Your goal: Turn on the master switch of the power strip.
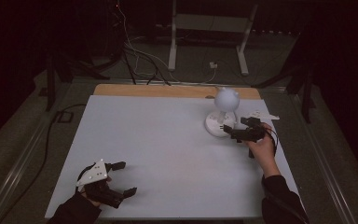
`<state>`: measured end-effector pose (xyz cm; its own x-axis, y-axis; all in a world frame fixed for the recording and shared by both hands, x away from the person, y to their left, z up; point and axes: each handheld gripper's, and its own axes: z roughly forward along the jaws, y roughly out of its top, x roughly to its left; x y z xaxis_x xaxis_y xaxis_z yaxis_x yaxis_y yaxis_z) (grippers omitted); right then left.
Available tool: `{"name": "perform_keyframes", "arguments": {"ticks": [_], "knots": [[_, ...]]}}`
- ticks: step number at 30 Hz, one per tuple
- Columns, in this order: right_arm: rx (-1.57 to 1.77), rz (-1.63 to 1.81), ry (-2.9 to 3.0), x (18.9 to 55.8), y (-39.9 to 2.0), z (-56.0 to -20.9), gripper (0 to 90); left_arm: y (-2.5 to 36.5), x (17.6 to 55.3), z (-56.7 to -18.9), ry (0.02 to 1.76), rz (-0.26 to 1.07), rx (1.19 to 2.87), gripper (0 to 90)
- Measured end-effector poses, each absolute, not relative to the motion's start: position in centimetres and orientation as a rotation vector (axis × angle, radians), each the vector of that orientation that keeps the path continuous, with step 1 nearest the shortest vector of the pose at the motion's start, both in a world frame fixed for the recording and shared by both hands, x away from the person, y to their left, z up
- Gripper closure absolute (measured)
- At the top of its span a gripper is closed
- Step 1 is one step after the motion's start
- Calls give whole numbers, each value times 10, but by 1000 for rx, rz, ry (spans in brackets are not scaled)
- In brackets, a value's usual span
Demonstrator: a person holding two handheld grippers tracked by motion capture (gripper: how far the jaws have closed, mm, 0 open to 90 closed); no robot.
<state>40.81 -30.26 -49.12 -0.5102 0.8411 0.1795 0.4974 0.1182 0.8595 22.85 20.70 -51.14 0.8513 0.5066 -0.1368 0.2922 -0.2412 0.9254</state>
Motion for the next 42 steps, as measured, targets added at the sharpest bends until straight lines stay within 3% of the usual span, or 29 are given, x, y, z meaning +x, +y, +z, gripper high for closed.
{"name": "perform_keyframes", "arguments": {"ticks": [6, 7, 9, 13, 14, 16, 17, 19, 21, 40, 42], "knots": [[1358, 1357, 2003, 416, -303, -492, 0, 207, 229, -512, 602, 223, 1843, 0], [1386, 1353, 1992, 418, -303, -492, 66, 207, 229, -512, 602, 224, 1843, 0], [1397, 1357, 1977, 418, -303, -492, 68, 207, 229, -512, 602, 223, 1844, 0], [1451, 1374, 1956, 421, -303, -491, 160, 207, 229, -512, 601, 223, 1844, 0], [1471, 1367, 1937, 422, -302, -491, 224, 207, 229, -512, 601, 222, 1844, 0], [1482, 1368, 1936, 423, -301, -492, 246, 207, 229, -512, 601, 223, 1844, 0], [1503, 1352, 1919, 423, -300, -492, 342, 207, 229, -512, 601, 223, 1843, 0], [1516, 1357, 1910, 424, -300, -492, 367, 207, 229, -512, 601, 224, 1842, 0], [1544, 1363, 1901, 427, -300, -493, 458, 207, 229, -512, 601, 223, 1842, 0], [1602, 1235, 1900, 430, -301, -503, 895, 208, 229, -512, 601, 220, 1846, 0], [1603, 1227, 1904, 430, -300, -503, 899, 208, 229, -512, 601, 219, 1846, 0]]}}
